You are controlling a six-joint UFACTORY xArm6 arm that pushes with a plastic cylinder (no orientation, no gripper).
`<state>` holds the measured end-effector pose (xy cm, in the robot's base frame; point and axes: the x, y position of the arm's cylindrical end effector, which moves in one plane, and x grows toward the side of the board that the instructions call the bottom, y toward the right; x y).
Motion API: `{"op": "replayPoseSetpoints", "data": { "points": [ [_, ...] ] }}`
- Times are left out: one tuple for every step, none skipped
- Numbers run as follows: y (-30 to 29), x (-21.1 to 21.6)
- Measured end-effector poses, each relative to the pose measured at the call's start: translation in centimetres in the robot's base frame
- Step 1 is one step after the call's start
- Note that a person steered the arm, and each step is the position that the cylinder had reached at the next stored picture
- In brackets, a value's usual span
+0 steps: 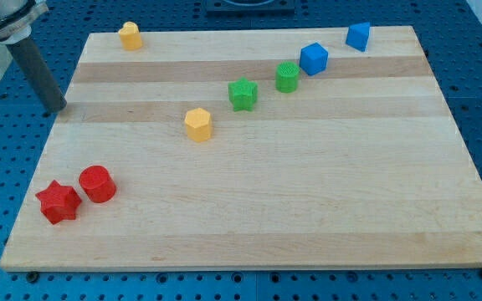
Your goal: Slide red star close to red circle
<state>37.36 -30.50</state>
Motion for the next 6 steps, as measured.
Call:
{"op": "replayPoseSetpoints", "data": {
  "points": [
    [0.0,0.0],
    [0.0,3.1],
    [0.0,9.1],
    [0.0,11.9],
    [0.1,13.4],
    [0.2,16.8]
  ]
}}
